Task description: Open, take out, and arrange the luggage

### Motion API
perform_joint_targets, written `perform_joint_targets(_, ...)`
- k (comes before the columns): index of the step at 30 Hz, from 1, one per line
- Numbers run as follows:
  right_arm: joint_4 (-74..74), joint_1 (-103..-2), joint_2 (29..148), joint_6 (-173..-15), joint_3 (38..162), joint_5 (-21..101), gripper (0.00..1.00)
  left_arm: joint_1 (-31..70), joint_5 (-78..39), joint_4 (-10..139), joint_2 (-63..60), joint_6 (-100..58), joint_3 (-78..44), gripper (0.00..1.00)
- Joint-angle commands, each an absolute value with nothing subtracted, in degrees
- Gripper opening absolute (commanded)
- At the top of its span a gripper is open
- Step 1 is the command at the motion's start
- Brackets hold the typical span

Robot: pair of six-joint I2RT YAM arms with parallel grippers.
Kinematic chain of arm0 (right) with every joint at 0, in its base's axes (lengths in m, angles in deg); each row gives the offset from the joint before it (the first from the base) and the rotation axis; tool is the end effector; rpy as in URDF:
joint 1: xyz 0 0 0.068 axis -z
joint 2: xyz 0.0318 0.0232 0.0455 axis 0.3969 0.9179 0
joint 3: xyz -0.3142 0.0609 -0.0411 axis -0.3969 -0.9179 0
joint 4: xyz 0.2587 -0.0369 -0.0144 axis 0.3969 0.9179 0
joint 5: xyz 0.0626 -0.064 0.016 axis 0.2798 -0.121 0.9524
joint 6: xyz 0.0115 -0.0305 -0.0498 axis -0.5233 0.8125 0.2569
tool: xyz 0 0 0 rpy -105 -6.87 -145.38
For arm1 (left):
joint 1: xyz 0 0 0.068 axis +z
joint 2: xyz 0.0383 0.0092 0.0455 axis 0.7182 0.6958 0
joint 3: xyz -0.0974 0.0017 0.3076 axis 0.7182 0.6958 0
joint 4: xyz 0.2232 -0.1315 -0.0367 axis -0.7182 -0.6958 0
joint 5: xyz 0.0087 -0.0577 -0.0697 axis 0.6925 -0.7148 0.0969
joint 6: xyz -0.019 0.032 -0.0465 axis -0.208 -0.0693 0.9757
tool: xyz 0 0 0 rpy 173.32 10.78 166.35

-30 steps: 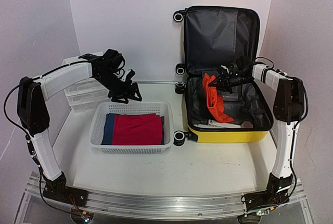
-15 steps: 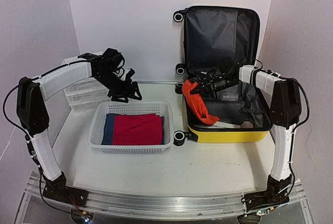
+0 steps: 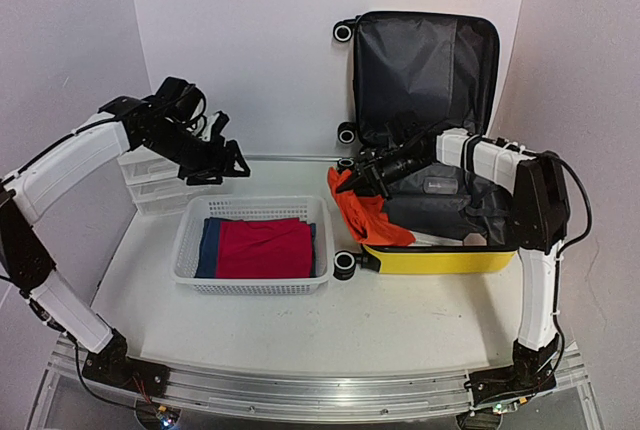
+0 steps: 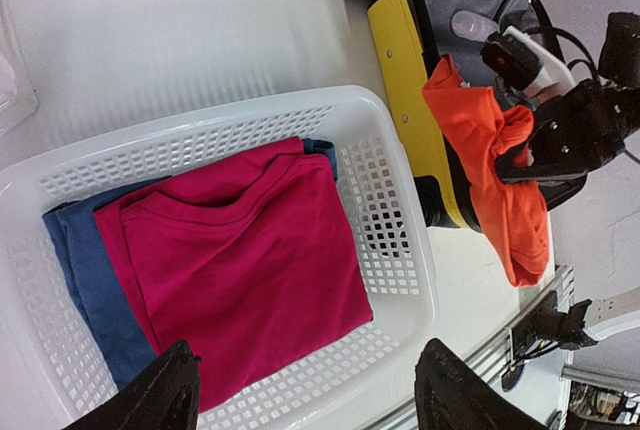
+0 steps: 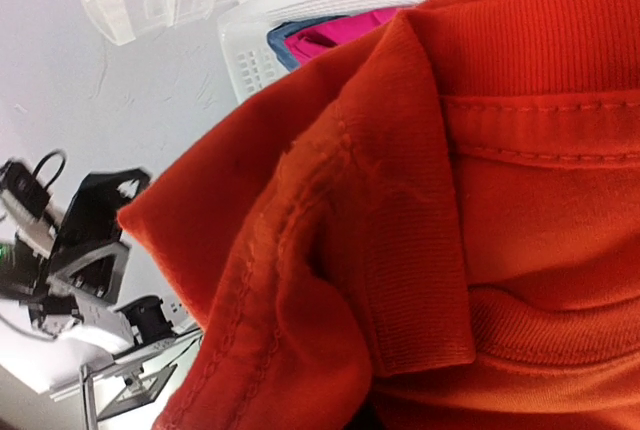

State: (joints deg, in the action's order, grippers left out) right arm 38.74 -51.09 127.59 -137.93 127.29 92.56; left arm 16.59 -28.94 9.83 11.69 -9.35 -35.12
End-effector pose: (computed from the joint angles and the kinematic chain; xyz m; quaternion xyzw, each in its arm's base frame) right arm 0.4097 0.2578 0.2904 -0.0246 -0.8417 -0.5279 0.1106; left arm 0.2822 -0.1735 0.4043 0.1021 0.9279 -0.2739 0.2314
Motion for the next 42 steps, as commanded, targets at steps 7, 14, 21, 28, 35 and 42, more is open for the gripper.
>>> perform_joint_targets(7,34.8,-61.2,127.5,-148.1,129.7,83.8,0.0,16.6,-19.7,15.4,-5.1,-9.7,-24.9,0.75)
perform_joint_targets(14,30.5,-68.6,130.6,-155.2,130.0,72.6,0.0,16.6,-18.4,22.9,-17.4,-14.1,-13.8,0.77)
perform_joint_targets(21,26.8,-73.2,138.2,-161.6,136.6,64.1,0.0,16.6,-18.8,28.0,-26.3,-13.2,-4.8,0.77)
perform_joint_targets(28,23.1,-75.5,142.8,-166.5,142.9,57.7,0.0,16.6,-18.6,29.0,-30.5,-12.4,0.0,0.78)
perform_joint_targets(35,18.3,-78.2,147.1,-171.8,148.7,52.2,0.0,16.6,-17.8,29.0,-33.2,-13.0,1.7,0.79)
perform_joint_targets(42,15.3,-81.3,155.0,-174.8,160.7,47.9,0.0,16.6,-17.5,28.8,-34.5,-13.8,1.7,0.79)
